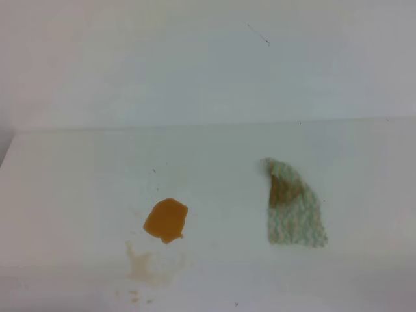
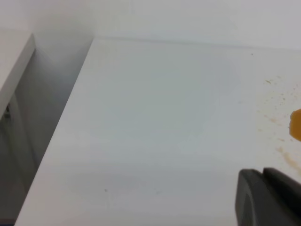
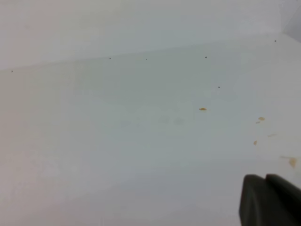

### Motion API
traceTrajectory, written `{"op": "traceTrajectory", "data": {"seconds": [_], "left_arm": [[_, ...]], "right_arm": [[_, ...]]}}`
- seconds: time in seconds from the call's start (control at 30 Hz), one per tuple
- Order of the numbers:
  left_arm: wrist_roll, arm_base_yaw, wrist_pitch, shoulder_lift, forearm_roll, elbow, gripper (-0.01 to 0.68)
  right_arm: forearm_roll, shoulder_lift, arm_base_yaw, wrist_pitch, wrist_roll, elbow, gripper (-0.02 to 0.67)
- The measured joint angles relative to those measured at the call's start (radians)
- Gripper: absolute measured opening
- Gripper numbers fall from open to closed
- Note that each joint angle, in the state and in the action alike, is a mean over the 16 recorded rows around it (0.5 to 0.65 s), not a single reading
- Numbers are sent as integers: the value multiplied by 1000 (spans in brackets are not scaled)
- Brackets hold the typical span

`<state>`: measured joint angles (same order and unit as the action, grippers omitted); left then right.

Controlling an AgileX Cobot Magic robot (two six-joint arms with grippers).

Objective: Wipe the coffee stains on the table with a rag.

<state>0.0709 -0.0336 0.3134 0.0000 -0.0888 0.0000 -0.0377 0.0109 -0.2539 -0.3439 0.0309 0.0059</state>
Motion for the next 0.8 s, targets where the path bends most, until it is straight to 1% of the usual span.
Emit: {"op": "traceTrajectory", "data": {"seconds": [0.8], "left_arm": [[0,0,-1,0,0,0,0]], "right_arm": [[-1,2,0,0,0,17,-3]]}}
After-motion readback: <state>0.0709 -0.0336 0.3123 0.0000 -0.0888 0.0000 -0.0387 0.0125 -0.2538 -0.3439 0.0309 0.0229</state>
